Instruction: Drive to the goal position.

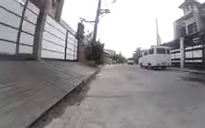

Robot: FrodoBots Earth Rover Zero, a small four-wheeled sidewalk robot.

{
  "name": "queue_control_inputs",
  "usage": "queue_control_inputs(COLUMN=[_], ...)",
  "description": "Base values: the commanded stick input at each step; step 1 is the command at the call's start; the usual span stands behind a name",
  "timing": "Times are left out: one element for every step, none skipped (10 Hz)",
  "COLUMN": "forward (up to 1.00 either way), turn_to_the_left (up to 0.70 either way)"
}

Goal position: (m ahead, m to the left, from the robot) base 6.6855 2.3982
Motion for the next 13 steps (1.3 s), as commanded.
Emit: queue_control_inputs(forward=[0.67,0.67,0.67,0.67,0.67,0.67,0.67,0.67,0.67,0.67,0.67,0.67,0.67], turn_to_the_left=[0.00,0.00,0.00,0.00,-0.09,-0.33,-0.33,-0.33,-0.33,-0.30,-0.26,-0.17,-0.08])
